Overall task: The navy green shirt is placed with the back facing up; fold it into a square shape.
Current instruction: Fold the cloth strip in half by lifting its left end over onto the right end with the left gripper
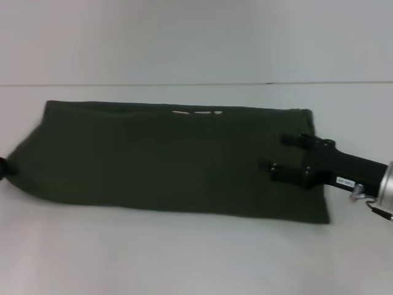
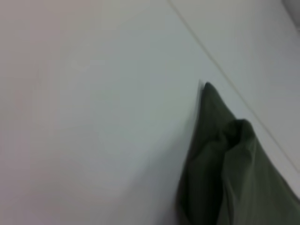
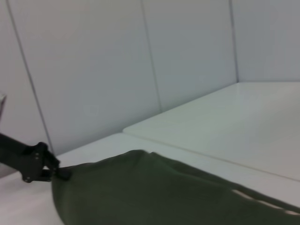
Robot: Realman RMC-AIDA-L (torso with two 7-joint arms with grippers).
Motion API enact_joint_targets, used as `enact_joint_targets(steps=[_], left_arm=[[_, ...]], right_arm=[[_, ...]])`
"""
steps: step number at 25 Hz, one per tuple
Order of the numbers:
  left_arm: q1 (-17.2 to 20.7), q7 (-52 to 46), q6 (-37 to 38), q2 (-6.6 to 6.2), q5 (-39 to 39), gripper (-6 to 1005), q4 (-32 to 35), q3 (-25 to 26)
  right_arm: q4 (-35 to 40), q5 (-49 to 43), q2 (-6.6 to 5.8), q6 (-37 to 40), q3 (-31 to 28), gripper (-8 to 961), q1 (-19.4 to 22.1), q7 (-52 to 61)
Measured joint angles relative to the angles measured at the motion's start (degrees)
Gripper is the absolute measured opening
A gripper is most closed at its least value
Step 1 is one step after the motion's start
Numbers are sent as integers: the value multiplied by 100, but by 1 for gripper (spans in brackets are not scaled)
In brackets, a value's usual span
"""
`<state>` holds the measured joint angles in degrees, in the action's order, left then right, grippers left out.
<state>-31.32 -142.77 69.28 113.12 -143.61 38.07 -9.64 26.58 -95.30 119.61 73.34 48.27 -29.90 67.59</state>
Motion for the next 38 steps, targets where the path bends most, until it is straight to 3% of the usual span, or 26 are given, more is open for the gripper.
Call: enact_joint_targets(steps=[8, 17, 22, 23, 24, 26, 32, 38], left_arm=[[-27, 276, -76, -108, 13, 21, 171, 94], [-276, 740, 773, -27, 998, 22, 170, -117], [-505, 906, 1352, 236, 1962, 22, 188, -820], [-583, 959, 1466, 364, 2275, 23, 204, -1161], [-583, 959, 1466, 364, 2275, 23, 204, -1161], [-662, 1001, 1507, 504, 2519, 23, 213, -1476], [-1034, 1541, 1290, 1079, 3096, 23, -88, -2221], [-1664, 2750, 520, 1136, 3930, 24, -2056, -2702]], right_arm=[[3, 5, 2, 194, -564, 946, 244, 0], [-61, 4, 24, 156, -1573, 946, 578, 0], [-73, 3, 26, 188, -2121, 946, 804, 0], [-75, 3, 27, 189, -2178, 947, 838, 0], [-76, 3, 26, 191, -2234, 947, 872, 0], [-81, 3, 27, 194, -2308, 947, 931, 0], [-150, 3, 26, 221, -2490, 947, 1040, 0], [-209, 3, 17, 327, -2591, 946, 1121, 0]])
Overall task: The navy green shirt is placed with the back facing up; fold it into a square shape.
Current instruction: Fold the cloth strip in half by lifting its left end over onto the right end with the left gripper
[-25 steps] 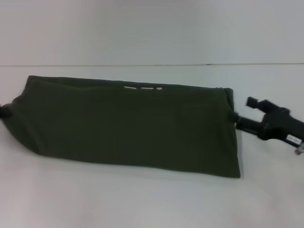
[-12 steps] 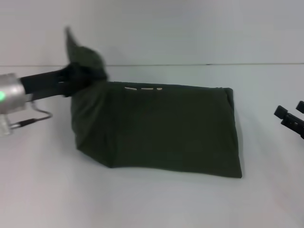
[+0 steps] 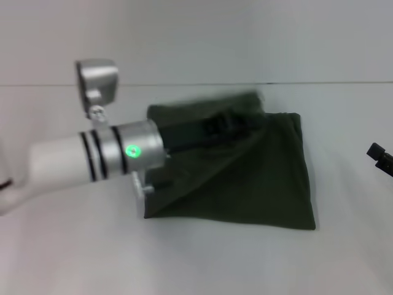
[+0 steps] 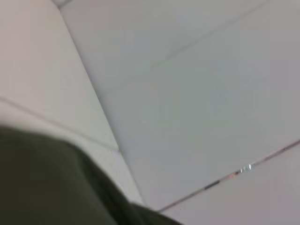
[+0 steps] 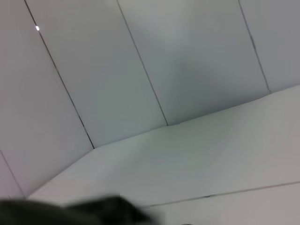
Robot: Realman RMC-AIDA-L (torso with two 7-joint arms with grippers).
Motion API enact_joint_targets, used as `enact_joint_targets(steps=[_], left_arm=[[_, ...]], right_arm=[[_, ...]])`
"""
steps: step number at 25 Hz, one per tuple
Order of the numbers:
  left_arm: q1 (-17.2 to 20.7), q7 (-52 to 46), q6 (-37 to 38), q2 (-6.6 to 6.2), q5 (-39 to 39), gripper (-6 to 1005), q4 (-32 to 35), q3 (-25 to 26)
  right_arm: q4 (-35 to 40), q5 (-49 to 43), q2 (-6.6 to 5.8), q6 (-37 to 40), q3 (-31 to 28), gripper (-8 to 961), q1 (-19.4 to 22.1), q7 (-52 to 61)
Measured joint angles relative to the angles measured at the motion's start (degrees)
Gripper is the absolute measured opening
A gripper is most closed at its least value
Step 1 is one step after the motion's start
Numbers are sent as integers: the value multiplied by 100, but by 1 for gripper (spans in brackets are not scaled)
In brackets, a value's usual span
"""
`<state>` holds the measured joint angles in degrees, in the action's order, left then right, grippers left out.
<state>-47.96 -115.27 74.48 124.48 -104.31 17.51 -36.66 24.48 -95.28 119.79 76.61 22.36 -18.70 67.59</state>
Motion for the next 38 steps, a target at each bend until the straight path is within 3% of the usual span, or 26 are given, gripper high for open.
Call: enact_joint_targets(steps=[4, 8, 15, 23, 34, 38], left_arm=[[-261, 521, -342, 13, 33, 24, -698, -17], [-278, 854, -584, 16, 33, 25, -1118, -15], [-407, 911, -531, 19, 269, 25, -1198, 45], [-876, 1117, -353, 23, 468, 26, -1655, 16], [-716, 1287, -841, 23, 555, 27, -1915, 59], [-657, 1751, -773, 23, 560, 28, -2137, 370]], right_arm=[[-5, -10, 0, 67, -5, 946, 20, 2], [-6, -14, 1, 119, -4, 946, 32, 7], [-29, -20, 1, 127, 19, 946, 6, 17], [-172, -44, 7, 125, 57, 946, -107, -11], [-303, -52, 10, 117, 129, 947, -294, -13], [-310, -22, 9, 149, 110, 947, -299, 34]])
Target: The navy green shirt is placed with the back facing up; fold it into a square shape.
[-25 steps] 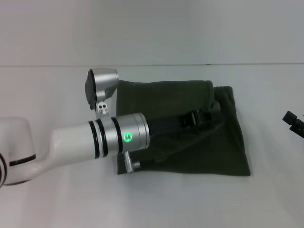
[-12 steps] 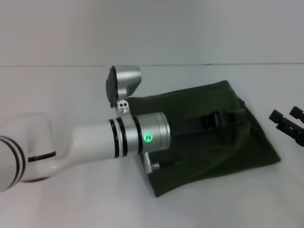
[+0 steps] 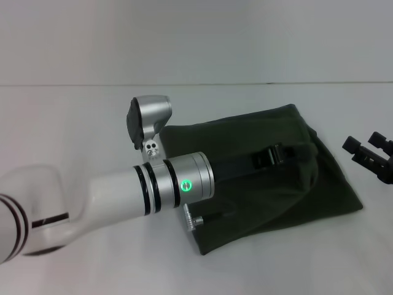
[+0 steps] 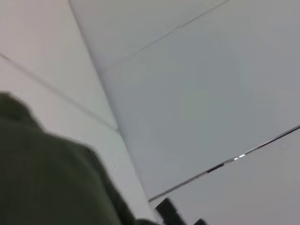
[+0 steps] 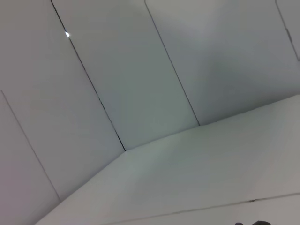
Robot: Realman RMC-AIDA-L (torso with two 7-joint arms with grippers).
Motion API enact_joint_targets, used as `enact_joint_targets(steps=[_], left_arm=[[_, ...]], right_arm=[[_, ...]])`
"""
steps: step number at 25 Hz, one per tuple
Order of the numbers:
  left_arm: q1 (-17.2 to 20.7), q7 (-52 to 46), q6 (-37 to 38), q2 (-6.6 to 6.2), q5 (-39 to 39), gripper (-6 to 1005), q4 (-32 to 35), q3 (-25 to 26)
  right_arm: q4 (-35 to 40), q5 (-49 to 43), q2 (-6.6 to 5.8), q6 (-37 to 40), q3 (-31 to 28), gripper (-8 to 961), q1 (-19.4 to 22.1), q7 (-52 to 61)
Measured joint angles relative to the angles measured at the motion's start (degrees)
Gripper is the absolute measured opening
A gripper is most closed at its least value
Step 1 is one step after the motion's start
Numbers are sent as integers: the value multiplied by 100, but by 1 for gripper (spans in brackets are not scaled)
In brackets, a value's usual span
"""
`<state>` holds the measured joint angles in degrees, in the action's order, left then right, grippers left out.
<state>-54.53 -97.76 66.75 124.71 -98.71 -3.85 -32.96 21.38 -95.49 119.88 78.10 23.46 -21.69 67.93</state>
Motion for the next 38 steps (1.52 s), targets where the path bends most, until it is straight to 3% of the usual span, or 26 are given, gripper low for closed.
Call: enact_joint_targets(steps=[3, 11, 15, 19, 22, 27, 33, 38], left_arm=[[93, 443, 282, 0, -14, 28, -95, 189], [533, 472, 1176, -5, -94, 218, 259, 37], [1136, 972, 1762, -20, -145, 432, 1055, -351], [2015, 1797, 2233, -60, -184, 591, 2042, -536], [2652, 2306, 2490, -61, -234, 696, 2763, -606], [3231, 3219, 2965, -67, -664, 909, 3457, -573], [3515, 3846, 3155, -70, -1180, 949, 3877, -508], [3626, 4101, 3182, -70, -1233, 949, 3948, -329]], right_arm=[[-4, 19, -1, 17, -38, 947, 0, 193], [49, 24, -36, -8, -42, 947, -56, 978], [231, -135, -167, -6, 120, 947, -236, 2006], [521, -699, -472, -96, 506, 947, -642, 3517], [666, -1479, -839, -262, 883, 946, -1120, 5183], [935, -2671, -1326, -108, 1410, 946, -1986, 7041], [1732, -3879, -1324, 257, 1504, 947, -2392, 8110], [1715, -4541, -1225, 396, 1530, 947, -2603, 8370]])
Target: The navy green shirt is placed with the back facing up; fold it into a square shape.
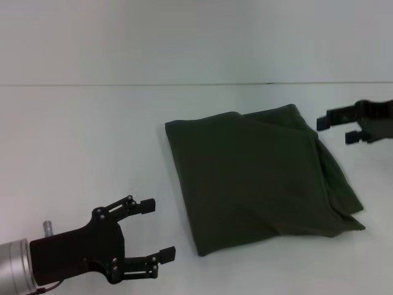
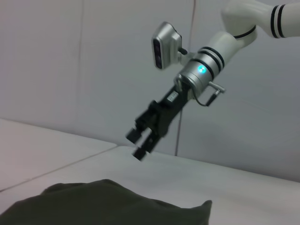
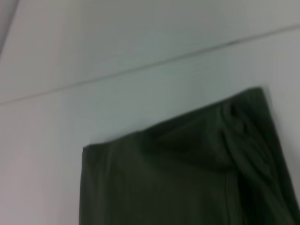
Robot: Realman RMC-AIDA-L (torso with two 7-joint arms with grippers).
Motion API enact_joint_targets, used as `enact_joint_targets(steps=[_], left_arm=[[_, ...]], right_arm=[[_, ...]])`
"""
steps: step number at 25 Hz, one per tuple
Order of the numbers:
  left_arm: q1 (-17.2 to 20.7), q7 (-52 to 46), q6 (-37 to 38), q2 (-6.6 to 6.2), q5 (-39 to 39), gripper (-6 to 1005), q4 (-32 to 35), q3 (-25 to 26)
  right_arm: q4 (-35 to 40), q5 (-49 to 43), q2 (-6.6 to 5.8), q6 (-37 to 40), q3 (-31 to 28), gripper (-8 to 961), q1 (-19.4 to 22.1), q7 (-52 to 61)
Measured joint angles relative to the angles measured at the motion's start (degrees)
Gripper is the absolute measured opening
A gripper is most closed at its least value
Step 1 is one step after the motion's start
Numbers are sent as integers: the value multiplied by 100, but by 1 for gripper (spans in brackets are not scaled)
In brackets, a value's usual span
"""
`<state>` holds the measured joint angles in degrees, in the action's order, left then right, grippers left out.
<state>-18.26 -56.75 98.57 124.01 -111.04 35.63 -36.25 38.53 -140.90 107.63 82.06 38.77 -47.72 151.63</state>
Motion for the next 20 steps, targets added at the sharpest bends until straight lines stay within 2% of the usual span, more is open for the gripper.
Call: enact_joint_targets(steps=[9, 20], left_arm=[[61, 36, 73, 4, -6, 950, -28, 74], [86, 255, 75, 19, -4, 949, -194, 74]], right_arm=[[-520, 186, 70, -906, 153, 946, -5, -64], [-1042, 294, 184, -1484, 181, 946, -196, -38]])
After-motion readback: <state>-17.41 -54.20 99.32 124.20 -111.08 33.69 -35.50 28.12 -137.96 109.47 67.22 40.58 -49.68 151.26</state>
